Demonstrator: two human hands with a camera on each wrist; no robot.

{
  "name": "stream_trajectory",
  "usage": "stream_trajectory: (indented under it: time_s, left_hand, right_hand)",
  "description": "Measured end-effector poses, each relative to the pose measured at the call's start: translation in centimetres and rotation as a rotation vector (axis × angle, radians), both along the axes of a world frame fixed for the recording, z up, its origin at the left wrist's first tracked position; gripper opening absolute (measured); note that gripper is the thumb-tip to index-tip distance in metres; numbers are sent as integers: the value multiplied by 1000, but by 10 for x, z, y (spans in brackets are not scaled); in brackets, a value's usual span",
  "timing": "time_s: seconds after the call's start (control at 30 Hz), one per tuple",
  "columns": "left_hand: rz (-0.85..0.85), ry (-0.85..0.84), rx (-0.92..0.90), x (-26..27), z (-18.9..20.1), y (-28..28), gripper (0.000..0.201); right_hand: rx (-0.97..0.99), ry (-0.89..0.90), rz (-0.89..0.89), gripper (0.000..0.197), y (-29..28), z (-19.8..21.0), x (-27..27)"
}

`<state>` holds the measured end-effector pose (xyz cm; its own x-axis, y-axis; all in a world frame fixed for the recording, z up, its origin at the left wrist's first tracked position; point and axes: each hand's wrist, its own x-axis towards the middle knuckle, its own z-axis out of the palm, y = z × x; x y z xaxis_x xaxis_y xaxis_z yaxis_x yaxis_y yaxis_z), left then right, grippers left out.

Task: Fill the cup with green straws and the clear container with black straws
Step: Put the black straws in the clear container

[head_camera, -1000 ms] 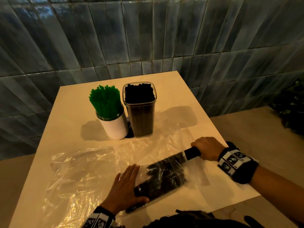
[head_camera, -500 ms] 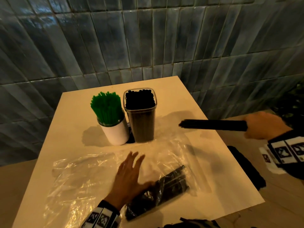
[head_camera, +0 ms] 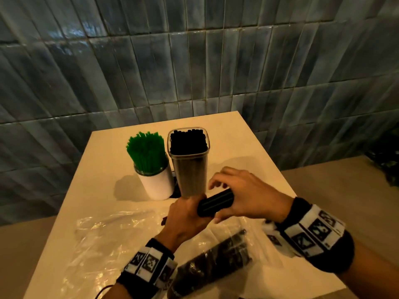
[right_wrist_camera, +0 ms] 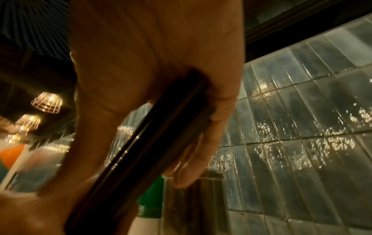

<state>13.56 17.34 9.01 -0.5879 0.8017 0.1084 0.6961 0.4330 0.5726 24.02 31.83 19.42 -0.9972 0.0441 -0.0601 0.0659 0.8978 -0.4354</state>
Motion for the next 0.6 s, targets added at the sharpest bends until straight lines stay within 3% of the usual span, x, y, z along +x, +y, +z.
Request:
stream_trajectory:
  time_s: [0.07,0.17,0.27,0.33,0.43,0.5,0.6]
  left_hand:
    - [50,-58,35,3,-3,2,45]
    - [149,-202,248,4,2,2,5]
    - [97,-372,330,8,19,9,21]
    - [4,-418,411,11,31,15,19]
    - [-24,-477,508,14,43,19,51]
    - [0,-298,464,10,49,19,42]
    - [89,46,481,-6,46,13,63]
  right_hand:
    - [-198,170,-14,63,-5,5,-4]
    - [-623,463,-272,75,-2,10,-9]
    - [-1056,457,-361,85,-5,8,-15]
    - [-1180,292,-281,62,-18,-2,-20]
    - [-1119,326,-268,15,-33,-11,-27]
    - [-1142,416,-283,22,-27,-4,-35]
    - [-1254,606,-345,25,-4,26,-50]
